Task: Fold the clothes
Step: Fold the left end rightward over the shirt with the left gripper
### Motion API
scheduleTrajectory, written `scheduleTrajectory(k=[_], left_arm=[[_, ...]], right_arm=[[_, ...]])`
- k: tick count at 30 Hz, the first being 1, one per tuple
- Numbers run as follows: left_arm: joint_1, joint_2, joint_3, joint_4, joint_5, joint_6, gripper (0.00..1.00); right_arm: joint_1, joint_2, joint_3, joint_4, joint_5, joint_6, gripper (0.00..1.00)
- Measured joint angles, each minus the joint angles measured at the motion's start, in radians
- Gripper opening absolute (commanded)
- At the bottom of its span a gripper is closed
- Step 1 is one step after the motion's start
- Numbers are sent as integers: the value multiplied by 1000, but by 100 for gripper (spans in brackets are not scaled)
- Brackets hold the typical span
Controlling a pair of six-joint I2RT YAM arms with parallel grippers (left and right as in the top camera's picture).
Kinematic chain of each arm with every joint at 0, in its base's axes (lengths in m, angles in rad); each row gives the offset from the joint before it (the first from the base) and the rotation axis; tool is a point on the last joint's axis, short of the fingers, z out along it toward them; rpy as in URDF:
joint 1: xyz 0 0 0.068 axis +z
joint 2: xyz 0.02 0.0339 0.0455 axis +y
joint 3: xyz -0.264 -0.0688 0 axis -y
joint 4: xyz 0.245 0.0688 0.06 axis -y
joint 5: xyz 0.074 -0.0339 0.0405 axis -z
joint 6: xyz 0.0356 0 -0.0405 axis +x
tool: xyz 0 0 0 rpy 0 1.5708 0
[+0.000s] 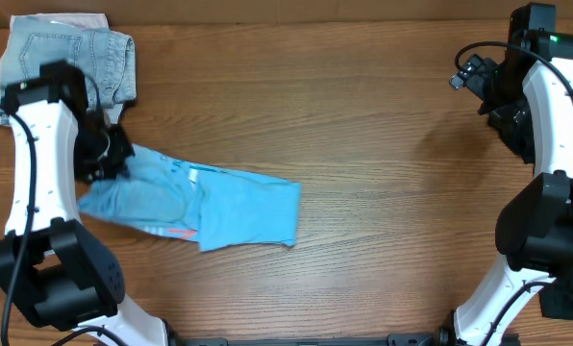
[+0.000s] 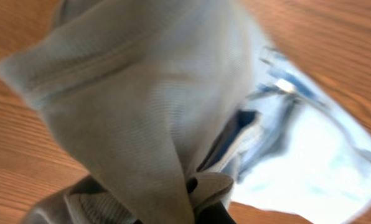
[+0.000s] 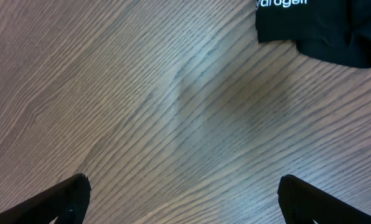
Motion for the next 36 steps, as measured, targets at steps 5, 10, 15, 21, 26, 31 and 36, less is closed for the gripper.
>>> scheduleTrajectory(k=[5,10,15,21,26,31,36], left_arm=[[-154,0,90,-23,6,0,4],[-356,0,86,15,31,0,4],[-529,0,18,109,40,-9,8],[-678,0,-140,258,84,-45,33],[-731,0,-245,364,154,-68,35],[-741,0,-271,381,224,-79,41],[-741,0,-229,303,251,-74,49]], right_arm=[[0,0,0,0,0,0,100],[0,0,0,1,0,0,100],[0,0,0,0,0,0,100],[0,0,0,1,0,0,100],[0,0,0,1,0,1,100],[0,0,0,0,0,1,100],[0,0,0,0,0,0,100]])
